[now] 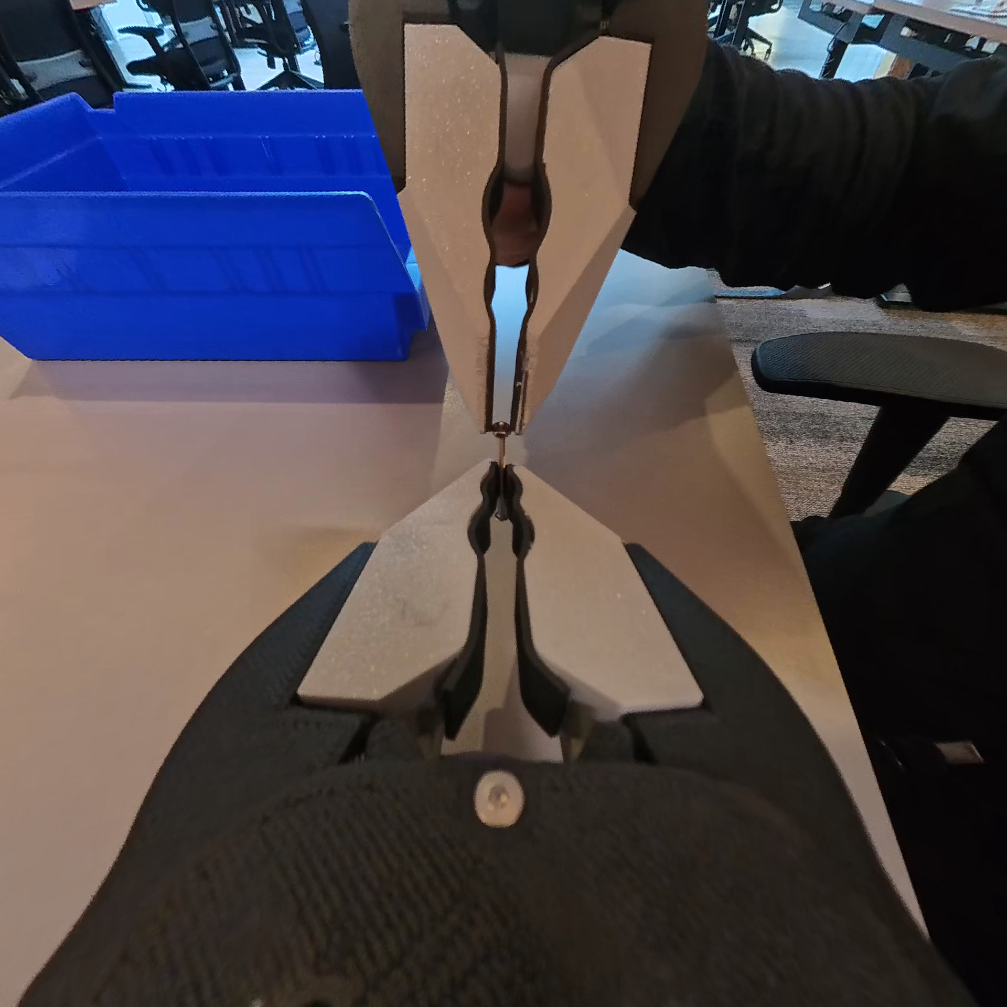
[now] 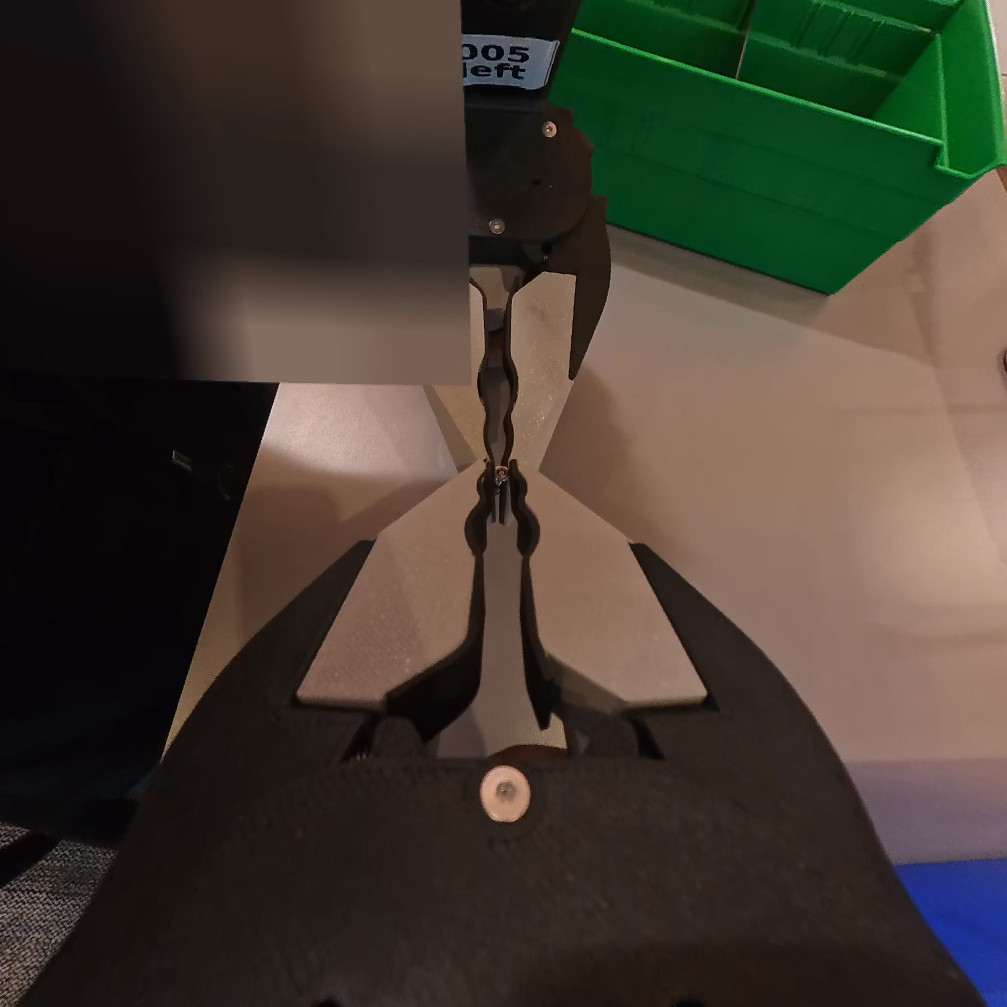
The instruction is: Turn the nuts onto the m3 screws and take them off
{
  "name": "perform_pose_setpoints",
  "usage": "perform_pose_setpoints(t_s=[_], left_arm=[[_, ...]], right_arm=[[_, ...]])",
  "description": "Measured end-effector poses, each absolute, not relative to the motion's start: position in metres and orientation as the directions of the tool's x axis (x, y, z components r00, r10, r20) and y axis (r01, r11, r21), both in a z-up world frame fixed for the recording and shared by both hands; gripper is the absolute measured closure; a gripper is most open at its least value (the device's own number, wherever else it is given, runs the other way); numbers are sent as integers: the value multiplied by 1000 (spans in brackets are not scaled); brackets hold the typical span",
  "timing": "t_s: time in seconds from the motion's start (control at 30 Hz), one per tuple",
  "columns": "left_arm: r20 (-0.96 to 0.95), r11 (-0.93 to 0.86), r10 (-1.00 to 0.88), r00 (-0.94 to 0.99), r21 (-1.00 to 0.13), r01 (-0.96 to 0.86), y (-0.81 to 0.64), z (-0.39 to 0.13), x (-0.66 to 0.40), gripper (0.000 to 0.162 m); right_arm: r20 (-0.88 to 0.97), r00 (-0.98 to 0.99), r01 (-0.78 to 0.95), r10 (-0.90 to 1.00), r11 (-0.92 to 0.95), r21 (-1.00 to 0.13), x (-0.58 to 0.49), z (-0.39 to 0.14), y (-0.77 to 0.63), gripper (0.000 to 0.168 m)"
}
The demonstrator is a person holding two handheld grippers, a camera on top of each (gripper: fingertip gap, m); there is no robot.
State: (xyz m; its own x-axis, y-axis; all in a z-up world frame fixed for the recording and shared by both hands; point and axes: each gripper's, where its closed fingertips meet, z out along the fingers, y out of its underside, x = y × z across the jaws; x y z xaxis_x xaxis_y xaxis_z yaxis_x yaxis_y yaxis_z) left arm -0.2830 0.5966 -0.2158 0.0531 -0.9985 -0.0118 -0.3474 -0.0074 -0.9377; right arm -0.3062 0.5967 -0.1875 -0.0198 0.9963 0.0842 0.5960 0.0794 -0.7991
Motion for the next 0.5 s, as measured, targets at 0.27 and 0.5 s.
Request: perform_pose_setpoints(t_s=[0.27, 0.5], left_arm=[[-23, -5, -997, 73, -929, -369, 599, -219, -283, 162], [-52, 4, -992, 112, -922, -388, 603, -222, -283, 162]], right_arm=[[103, -20, 658, 995, 91, -748, -305, -191, 599, 166], [67, 61, 703, 996, 4, -711, -308, -194, 602, 166]])
